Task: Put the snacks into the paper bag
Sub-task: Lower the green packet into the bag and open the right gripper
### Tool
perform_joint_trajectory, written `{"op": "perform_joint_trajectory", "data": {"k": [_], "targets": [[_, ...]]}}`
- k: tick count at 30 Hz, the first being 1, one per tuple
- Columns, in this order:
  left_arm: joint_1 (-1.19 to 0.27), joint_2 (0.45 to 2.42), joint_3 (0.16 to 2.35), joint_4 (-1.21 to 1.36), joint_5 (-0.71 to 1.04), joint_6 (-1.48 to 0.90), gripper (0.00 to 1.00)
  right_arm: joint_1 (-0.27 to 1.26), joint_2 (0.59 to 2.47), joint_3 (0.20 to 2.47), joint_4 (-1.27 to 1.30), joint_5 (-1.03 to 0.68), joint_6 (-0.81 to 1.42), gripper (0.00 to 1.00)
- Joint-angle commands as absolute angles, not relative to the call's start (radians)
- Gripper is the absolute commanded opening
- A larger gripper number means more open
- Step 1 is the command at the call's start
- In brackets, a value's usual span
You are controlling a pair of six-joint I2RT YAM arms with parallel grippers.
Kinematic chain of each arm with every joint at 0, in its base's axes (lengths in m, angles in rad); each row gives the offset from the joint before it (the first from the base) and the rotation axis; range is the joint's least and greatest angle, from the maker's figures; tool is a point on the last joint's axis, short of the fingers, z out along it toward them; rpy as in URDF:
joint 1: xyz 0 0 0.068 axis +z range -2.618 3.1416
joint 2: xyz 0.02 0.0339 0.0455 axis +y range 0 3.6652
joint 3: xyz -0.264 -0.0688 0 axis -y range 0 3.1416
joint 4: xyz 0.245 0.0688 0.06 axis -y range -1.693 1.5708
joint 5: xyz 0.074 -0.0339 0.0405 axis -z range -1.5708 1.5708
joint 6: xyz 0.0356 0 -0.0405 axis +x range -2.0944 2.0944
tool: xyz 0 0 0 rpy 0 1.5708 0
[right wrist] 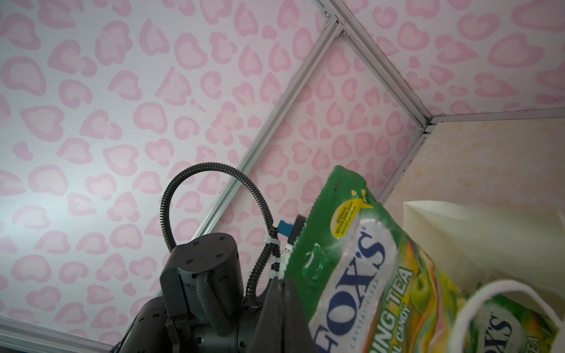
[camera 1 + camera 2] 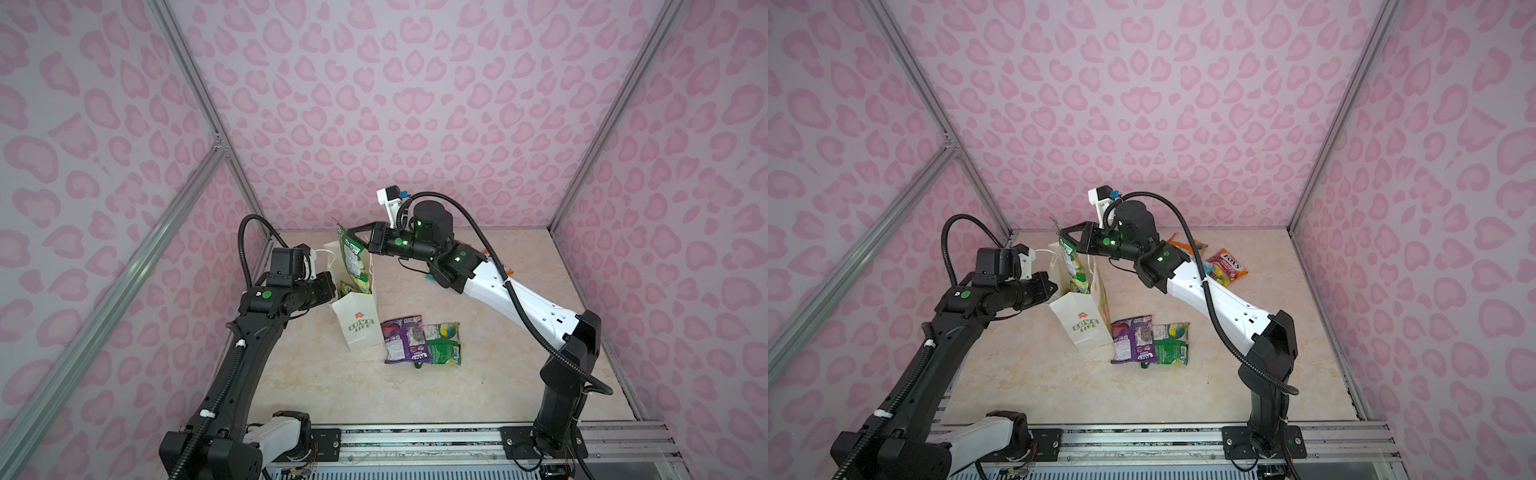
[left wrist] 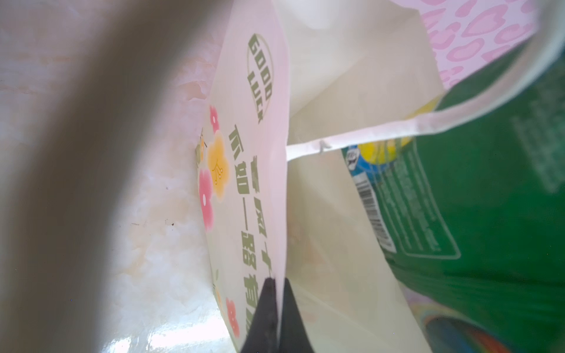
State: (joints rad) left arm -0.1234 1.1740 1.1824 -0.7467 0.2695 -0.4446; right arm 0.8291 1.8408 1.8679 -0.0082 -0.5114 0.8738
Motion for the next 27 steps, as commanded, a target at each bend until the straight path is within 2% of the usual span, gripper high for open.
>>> {"op": "perform_joint_trajectory", "data": {"k": [1,17,25,27], "targets": [[-0.123,1.171,1.183,-0.727,0.284,-0.443,0.04,0.833,1.851,1.854,0.009,-0.498,0.86,0.0],[-0.123,1.173,1.182,-0.725,0.294,-0.442,0.04,0.837,2.01,1.998,-0.059,-0.452,0.864,0.0],[-0.123,1.17,1.183,-0.725,0.296,-0.443,0.04,0.863,1.977,1.936,-0.128,-0.34,0.786,0.0],[-0.123,1.17,1.183,-0.726,0.295,-0.442,0.04,0.865,1.97,1.935,-0.156,-0.328,0.762,0.09]]}}
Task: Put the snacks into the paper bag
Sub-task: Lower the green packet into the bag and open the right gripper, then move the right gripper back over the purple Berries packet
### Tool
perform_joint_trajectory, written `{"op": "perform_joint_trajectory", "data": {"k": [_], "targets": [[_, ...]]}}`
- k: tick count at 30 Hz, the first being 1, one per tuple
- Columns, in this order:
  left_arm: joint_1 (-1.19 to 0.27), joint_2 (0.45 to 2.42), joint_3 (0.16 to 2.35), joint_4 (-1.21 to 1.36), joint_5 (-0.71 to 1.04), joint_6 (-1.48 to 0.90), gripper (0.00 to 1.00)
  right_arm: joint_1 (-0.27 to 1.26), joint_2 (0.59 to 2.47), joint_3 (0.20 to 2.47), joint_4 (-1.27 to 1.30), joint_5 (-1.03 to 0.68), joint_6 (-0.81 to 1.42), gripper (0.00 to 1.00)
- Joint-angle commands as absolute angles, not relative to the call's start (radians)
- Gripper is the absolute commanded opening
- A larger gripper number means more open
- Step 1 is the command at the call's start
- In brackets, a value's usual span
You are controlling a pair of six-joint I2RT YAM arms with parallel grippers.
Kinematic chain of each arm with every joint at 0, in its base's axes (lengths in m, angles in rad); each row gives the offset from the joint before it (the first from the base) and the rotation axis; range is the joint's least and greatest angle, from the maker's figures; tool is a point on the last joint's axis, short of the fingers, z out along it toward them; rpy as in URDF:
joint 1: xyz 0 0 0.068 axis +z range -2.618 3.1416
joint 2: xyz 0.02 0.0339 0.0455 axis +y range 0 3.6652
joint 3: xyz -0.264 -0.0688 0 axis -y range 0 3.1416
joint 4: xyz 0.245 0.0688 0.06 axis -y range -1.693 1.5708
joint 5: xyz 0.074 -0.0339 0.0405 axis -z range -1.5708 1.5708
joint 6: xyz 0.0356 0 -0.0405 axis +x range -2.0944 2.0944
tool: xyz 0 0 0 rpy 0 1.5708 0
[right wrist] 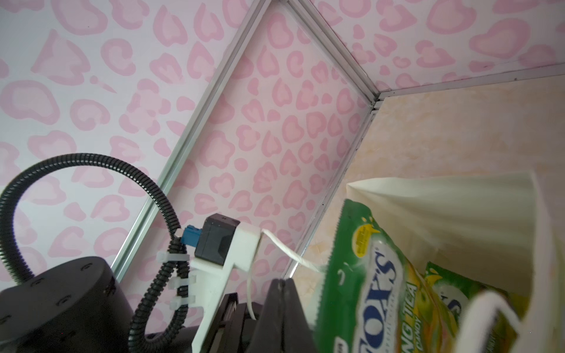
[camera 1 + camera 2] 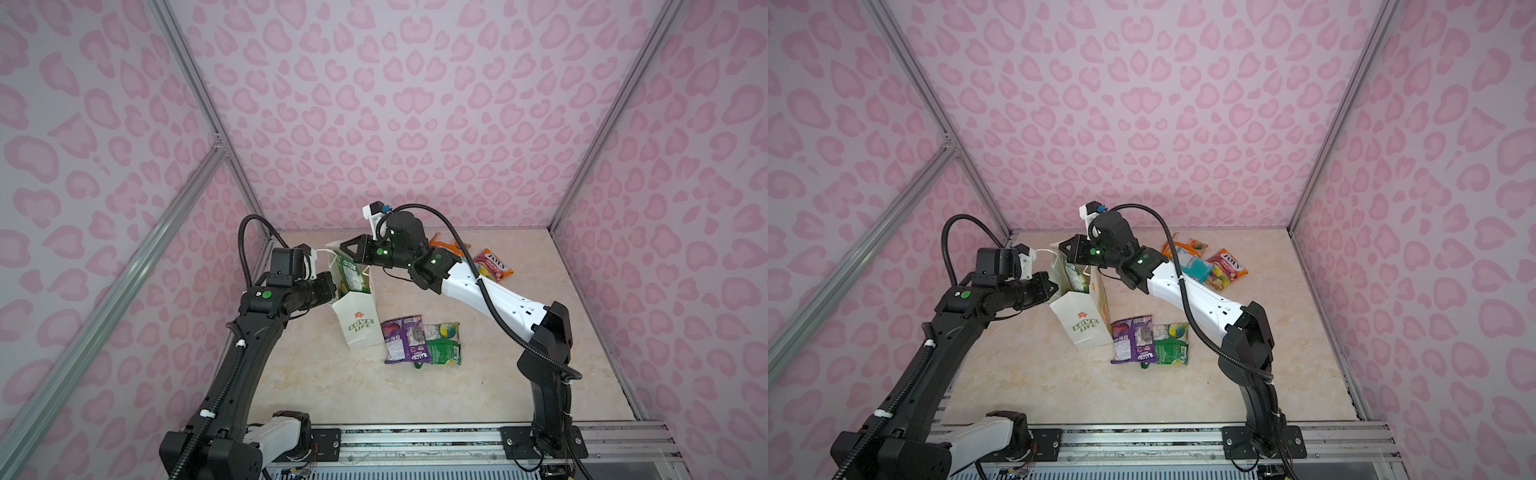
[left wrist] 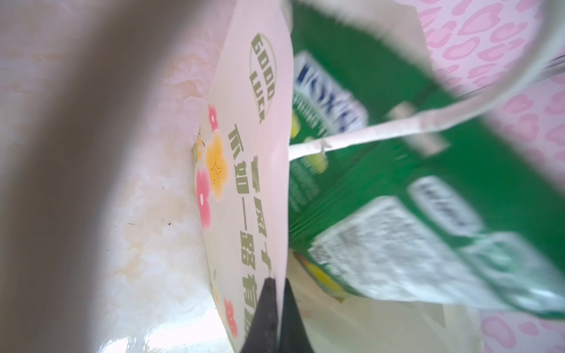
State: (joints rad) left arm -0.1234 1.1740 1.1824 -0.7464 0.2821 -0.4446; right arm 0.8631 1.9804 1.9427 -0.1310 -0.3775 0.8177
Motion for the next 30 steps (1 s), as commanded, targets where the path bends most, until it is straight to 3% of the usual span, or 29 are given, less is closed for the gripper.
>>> {"op": "perform_joint_trajectory", "data": {"k": [1,3,17,30], "targets": [[-0.123,1.17,1.182,-0.726,0.295,-0.443,0.04,0.866,1.97,1.937,-0.164,-0.331,0.755,0.14],[-0.122,1.172,1.183,-0.726,0.295,-0.442,0.04,0.868,1.962,1.941,-0.178,-0.334,0.735,0.25],[-0.123,1.173,1.181,-0.726,0.288,-0.441,0.04,0.872,1.799,1.969,-0.432,-0.163,0.495,0.71],[-0.137,1.196,1.199,-0.736,0.284,-0.442,0.04,0.77,1.512,1.532,-0.476,-0.06,0.469,0.92]]}}
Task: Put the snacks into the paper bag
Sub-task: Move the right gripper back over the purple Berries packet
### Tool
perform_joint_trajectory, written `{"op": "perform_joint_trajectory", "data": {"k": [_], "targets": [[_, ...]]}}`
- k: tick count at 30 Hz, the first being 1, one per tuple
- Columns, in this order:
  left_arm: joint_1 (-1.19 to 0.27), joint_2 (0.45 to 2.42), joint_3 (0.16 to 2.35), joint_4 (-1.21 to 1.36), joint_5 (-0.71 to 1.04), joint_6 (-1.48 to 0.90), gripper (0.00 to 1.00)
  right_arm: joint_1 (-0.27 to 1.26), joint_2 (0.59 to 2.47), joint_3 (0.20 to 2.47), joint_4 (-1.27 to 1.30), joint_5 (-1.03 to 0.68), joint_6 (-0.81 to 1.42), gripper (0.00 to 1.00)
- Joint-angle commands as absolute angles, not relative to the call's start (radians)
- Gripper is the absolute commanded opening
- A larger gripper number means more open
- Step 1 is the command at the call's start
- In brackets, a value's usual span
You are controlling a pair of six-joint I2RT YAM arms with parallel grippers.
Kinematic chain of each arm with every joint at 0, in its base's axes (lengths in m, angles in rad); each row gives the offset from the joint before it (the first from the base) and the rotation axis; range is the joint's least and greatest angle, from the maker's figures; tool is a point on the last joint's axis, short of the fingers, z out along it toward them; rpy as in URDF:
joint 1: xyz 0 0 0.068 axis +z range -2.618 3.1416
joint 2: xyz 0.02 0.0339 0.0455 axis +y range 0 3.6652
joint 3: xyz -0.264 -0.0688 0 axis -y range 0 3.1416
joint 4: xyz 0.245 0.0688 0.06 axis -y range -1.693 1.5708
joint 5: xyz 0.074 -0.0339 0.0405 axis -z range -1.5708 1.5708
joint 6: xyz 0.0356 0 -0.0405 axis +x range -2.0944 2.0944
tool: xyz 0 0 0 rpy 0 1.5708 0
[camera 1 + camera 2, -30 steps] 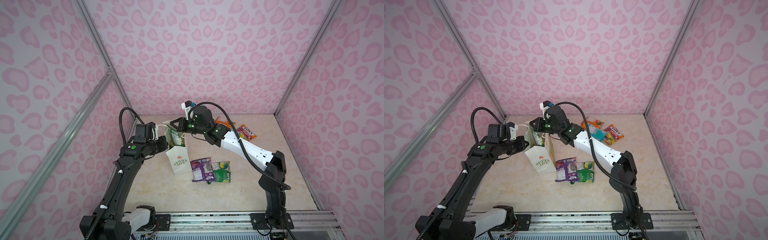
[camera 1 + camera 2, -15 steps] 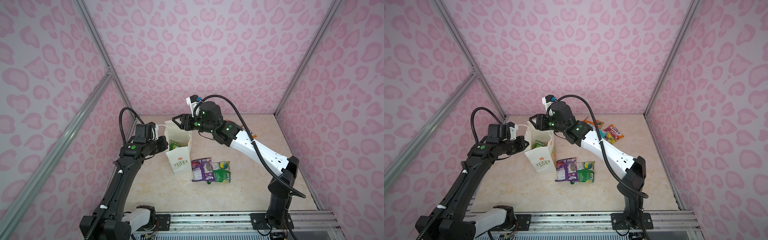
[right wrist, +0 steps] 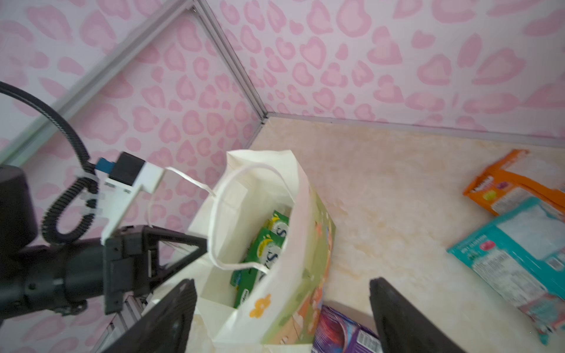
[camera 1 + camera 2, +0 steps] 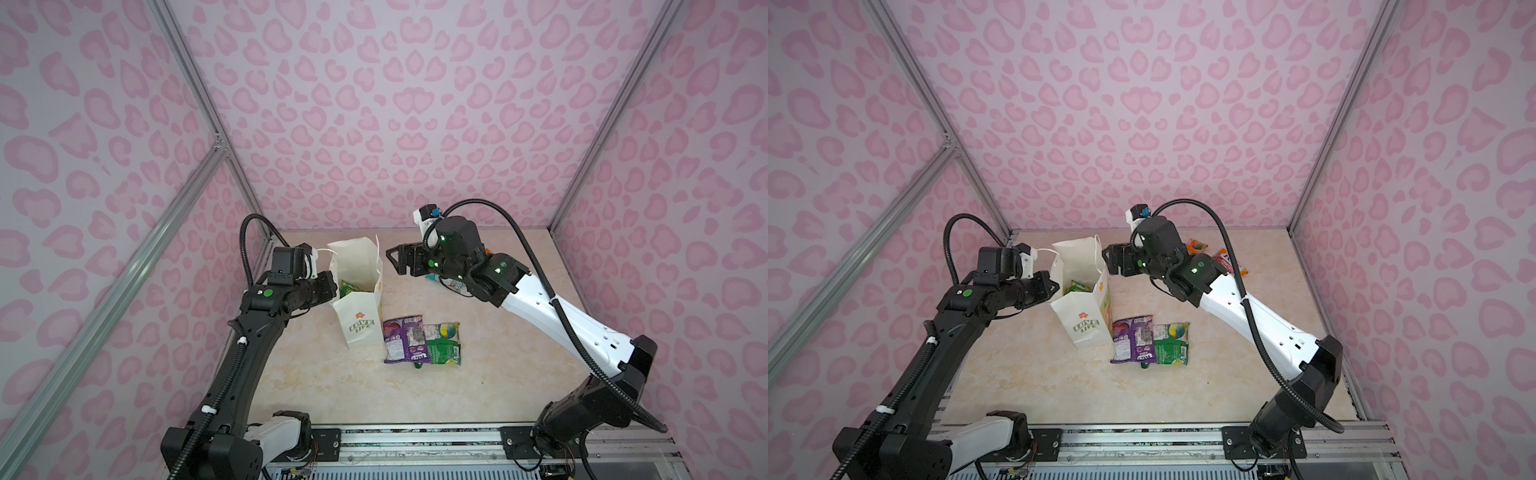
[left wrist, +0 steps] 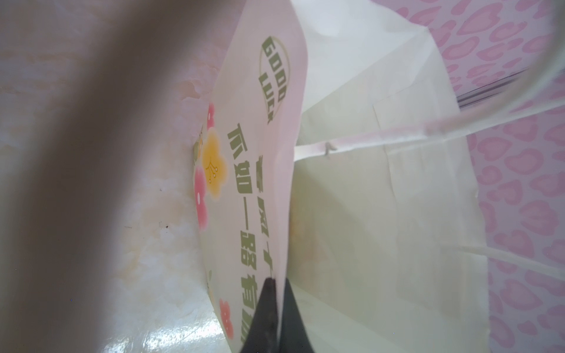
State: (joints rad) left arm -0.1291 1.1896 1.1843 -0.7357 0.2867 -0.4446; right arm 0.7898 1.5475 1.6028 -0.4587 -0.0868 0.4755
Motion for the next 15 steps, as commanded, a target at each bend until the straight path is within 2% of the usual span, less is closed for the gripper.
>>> {"op": "perform_joint_trajectory", "data": {"k": [1,5,15], "targets": [[-0.142,1.2,1.202,-0.738,0.279,-0.446,0.04,0.755,1.488,1.496,-0.481,-0.059,0.473,0.93],[-0.159,1.233,1.232,-0.762,0.285,-0.452,0.04,0.72,1.401,1.317,-0.504,-0.029,0.464,0.98],[-0.163,1.255,1.322,-0.808,0.306,-0.468,0.04,0.732,1.392,1.107,-0.544,-0.041,0.436,0.98]]}}
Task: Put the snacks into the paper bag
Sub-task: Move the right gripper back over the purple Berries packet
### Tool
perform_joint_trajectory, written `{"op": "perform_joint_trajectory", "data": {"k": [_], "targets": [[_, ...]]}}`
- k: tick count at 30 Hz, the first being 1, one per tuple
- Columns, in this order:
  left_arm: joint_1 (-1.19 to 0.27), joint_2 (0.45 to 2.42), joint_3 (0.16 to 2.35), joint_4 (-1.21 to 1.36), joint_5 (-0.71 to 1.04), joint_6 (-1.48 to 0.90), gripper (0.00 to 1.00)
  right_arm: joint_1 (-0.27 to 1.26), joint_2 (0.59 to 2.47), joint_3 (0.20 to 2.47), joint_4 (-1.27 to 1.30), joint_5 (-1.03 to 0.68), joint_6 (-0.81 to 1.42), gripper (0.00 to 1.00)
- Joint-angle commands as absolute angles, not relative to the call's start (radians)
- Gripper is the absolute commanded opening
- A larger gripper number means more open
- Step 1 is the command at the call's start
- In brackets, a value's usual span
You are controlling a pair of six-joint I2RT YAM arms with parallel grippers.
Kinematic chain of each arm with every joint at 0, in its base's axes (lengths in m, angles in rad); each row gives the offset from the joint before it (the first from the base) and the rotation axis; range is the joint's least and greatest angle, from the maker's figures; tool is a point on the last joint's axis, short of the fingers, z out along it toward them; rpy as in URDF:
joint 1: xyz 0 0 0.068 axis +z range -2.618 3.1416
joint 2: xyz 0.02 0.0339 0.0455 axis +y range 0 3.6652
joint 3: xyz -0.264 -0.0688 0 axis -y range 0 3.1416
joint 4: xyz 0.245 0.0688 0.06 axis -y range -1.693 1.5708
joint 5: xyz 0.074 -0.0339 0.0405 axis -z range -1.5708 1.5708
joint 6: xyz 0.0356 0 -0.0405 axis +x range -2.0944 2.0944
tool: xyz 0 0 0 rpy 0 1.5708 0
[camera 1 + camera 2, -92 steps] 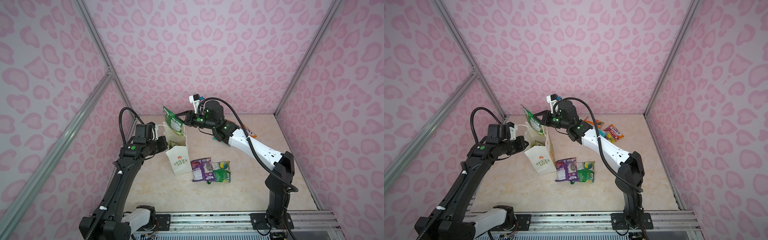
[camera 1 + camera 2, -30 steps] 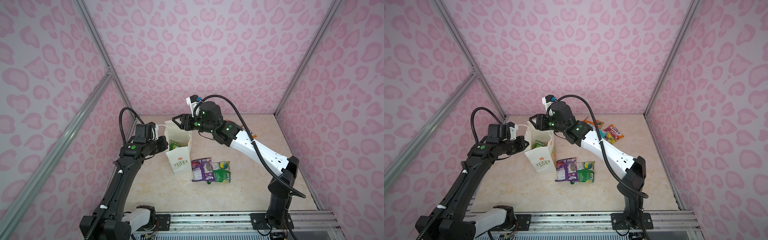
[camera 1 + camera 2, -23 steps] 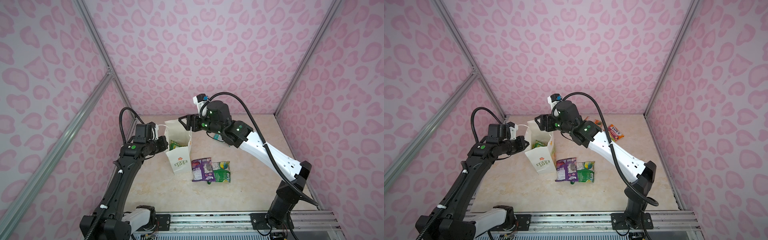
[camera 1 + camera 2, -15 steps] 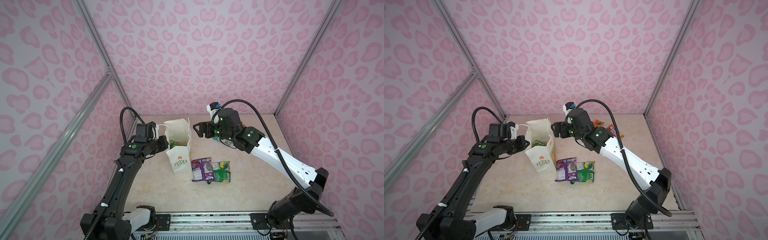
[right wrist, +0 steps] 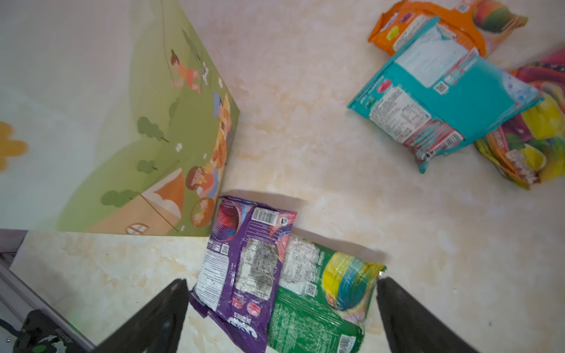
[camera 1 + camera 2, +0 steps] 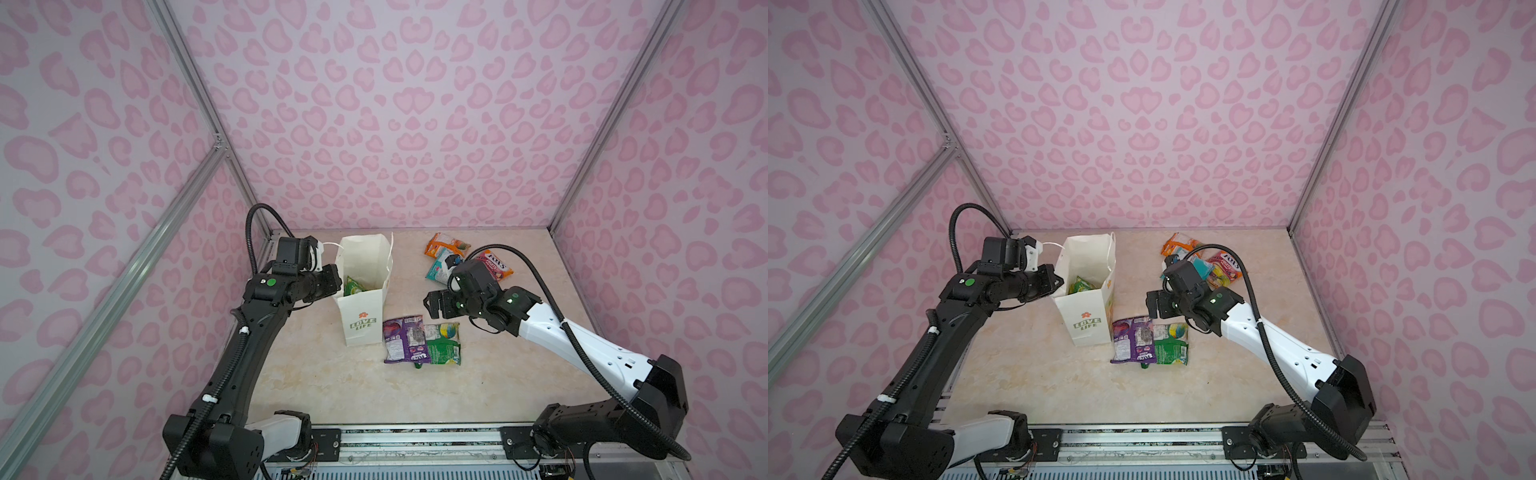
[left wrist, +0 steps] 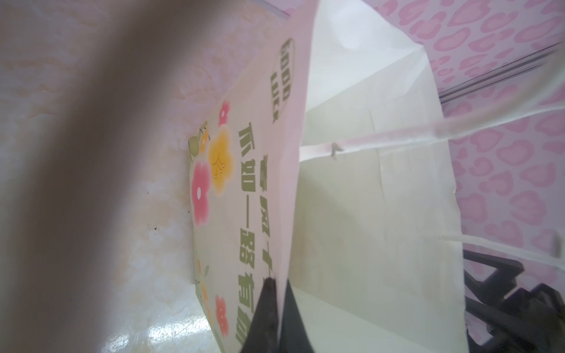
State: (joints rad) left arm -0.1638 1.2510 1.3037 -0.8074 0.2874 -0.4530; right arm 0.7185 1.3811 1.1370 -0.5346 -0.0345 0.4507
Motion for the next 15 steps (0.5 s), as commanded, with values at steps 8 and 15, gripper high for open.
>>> {"op": "perform_joint_trajectory", "data": {"k": [8,15], "targets": [[-0.163,1.258,1.258,-0.768,0.277,-0.438,0.03,0.766,1.525,1.055,-0.493,-0.149,0.455,0.91],[-0.161,1.219,1.226,-0.762,0.26,-0.422,0.03,0.751,1.674,1.131,-0.425,-0.219,0.444,0.88]]}}
